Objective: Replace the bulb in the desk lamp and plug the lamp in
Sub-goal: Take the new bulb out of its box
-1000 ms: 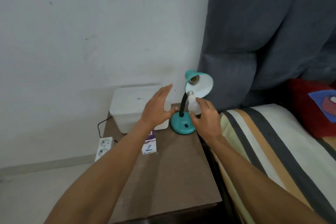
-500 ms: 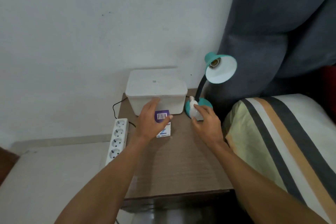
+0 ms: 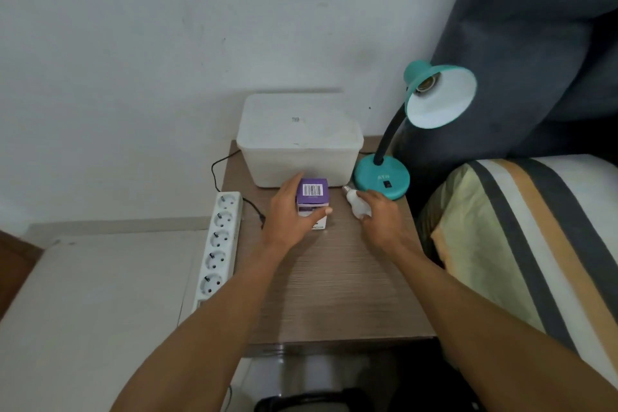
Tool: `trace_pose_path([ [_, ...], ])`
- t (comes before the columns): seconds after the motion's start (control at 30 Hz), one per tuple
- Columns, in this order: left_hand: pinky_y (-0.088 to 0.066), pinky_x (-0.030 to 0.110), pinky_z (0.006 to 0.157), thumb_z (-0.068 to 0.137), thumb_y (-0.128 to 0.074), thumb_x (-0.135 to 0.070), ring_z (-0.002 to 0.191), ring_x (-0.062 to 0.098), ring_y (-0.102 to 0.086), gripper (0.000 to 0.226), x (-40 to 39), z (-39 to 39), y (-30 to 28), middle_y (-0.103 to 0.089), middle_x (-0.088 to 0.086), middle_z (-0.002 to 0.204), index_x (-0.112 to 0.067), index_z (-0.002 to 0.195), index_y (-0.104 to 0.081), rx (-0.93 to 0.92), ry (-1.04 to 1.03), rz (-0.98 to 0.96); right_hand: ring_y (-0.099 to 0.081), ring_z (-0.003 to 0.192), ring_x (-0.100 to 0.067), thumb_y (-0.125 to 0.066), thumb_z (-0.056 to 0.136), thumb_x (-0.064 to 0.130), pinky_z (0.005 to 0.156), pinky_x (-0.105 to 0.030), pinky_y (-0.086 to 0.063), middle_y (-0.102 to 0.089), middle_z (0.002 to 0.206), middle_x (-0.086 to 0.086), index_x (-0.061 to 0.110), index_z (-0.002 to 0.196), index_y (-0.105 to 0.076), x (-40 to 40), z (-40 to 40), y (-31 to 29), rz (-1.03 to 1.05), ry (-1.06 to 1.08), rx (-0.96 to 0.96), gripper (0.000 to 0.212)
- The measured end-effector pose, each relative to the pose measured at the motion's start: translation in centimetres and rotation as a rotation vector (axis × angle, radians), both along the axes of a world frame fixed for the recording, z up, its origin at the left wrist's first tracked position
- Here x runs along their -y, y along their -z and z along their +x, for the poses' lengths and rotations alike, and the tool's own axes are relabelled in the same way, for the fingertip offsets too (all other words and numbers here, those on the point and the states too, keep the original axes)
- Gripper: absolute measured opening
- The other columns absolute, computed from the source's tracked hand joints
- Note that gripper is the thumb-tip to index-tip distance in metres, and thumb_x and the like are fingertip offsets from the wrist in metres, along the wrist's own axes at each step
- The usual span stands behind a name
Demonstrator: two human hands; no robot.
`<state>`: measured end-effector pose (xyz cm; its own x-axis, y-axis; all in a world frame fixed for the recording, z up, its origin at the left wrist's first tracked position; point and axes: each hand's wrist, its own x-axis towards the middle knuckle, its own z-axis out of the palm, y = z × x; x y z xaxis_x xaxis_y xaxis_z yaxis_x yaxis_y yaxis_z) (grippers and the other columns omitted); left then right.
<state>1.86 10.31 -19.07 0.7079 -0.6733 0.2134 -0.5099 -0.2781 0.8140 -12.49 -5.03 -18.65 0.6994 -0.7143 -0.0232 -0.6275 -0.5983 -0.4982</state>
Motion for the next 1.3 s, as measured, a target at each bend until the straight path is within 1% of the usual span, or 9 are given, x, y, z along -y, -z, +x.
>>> trace_pose_path([
  [0.17, -0.053, 0.036, 0.105, 0.07, -0.093, -0.048, 0.124, 0.019, -0.061, 0.098, -0.1, 0.0, 0.3, -0.064, 0.007, 0.135, -0.008, 0.147, -0.048, 0.0, -0.006, -0.025, -0.04, 0.139, -0.027, -0.064, 0.09, 0.01, 0.116, -0.044, -0.033, -0.044, 0.152, -0.007, 0.021, 0.147, -0.044, -0.1, 0.5, 0.1, -0.005, 0.011, -0.012, 0.061],
  [0.33, -0.054, 0.043, 0.105, 0.071, -0.092, -0.049, 0.128, 0.019, -0.06, 0.1, -0.4, 0.1, 0.8, -0.062, 0.006, 0.139, -0.011, 0.151, -0.044, -0.032, 0.006, -0.019, -0.034, 0.143, -0.028, -0.065, 0.09, 0.017, 0.116, -0.045, -0.031, -0.036, 0.157, -0.007, 0.026, 0.148, -0.041, -0.2, 0.7, -1.0, -0.009, -0.004, -0.056, 0.064],
  [0.47, -0.054, 0.045, 0.105, 0.07, -0.092, -0.048, 0.127, 0.018, -0.061, 0.102, -0.5, 0.4, 1.1, -0.062, 0.005, 0.139, -0.011, 0.152, -0.043, -0.051, 0.014, -0.024, -0.049, 0.13, -0.019, -0.065, 0.094, 0.032, 0.102, -0.032, -0.041, -0.055, 0.143, -0.002, 0.021, 0.139, -0.055, -0.4, 1.3, -4.0, -0.066, -0.064, 0.163, 0.048],
  [0.57, -0.056, 0.044, 0.103, 0.07, -0.093, -0.047, 0.124, 0.017, -0.063, 0.103, -0.5, 0.7, 1.4, -0.063, 0.004, 0.138, -0.013, 0.152, -0.043, -0.064, 0.024, -0.042, -0.059, 0.114, -0.014, -0.07, 0.09, 0.036, 0.089, -0.026, -0.05, -0.064, 0.13, -0.003, 0.021, 0.136, -0.058, -0.7, 2.6, -5.8, 0.019, -0.172, 0.258, 0.05],
  [0.7, -0.058, 0.042, 0.099, 0.07, -0.094, -0.044, 0.119, 0.016, -0.065, 0.103, -0.4, 0.7, 1.7, -0.063, 0.004, 0.138, -0.015, 0.154, -0.042, -0.076, 0.031, -0.06, -0.063, 0.107, -0.011, -0.076, 0.085, 0.034, 0.086, -0.033, -0.059, -0.068, 0.123, -0.001, 0.023, 0.132, -0.062, -1.4, 4.0, -6.7, 0.073, -0.332, 0.182, 0.05],
  [0.77, -0.058, 0.042, 0.099, 0.071, -0.094, -0.042, 0.117, 0.016, -0.066, 0.102, -0.4, 0.8, 2.0, -0.064, 0.005, 0.136, -0.013, 0.154, -0.042, -0.077, 0.032, -0.072, -0.064, 0.107, -0.013, -0.077, 0.085, 0.031, 0.086, -0.034, -0.059, -0.069, 0.123, -0.003, 0.02, 0.128, -0.065, -1.5, 4.4, -6.4, 0.001, -0.394, 0.142, 0.047],
  [0.93, -0.059, 0.039, 0.098, 0.076, -0.091, -0.036, 0.115, 0.015, -0.068, 0.101, -0.6, 0.9, 2.5, -0.066, 0.007, 0.134, -0.017, 0.159, -0.036, -0.065, 0.058, -0.076, -0.058, 0.122, -0.02, -0.071, 0.088, 0.038, 0.091, -0.033, -0.054, -0.057, 0.141, -0.004, 0.023, 0.133, -0.061, -1.0, 5.1, -6.1, -0.16, -0.509, 0.015, 0.049],
  [1.07, -0.059, 0.039, 0.098, 0.077, -0.089, -0.033, 0.116, 0.014, -0.067, 0.103, -0.6, 1.0, 3.1, -0.066, 0.006, 0.135, -0.022, 0.161, -0.031, -0.084, 0.07, -0.09, -0.063, 0.114, -0.022, -0.07, 0.09, 0.034, 0.09, -0.033, -0.053, -0.064, 0.132, -0.004, 0.019, 0.131, -0.064, -0.6, 5.7, -7.1, -0.178, -0.627, -0.057, 0.043],
  [1.3, -0.059, 0.036, 0.098, 0.077, -0.09, -0.031, 0.114, 0.013, -0.068, 0.102, -0.5, 1.3, 3.1, -0.067, 0.005, 0.133, -0.027, 0.16, -0.031, -0.108, 0.09, -0.102, -0.064, 0.11, -0.022, -0.066, 0.092, 0.036, 0.088, -0.032, -0.054, -0.065, 0.131, -0.005, 0.017, 0.134, -0.061, -0.2, 5.7, -7.2, -0.184, -0.664, -0.066, 0.046],
])
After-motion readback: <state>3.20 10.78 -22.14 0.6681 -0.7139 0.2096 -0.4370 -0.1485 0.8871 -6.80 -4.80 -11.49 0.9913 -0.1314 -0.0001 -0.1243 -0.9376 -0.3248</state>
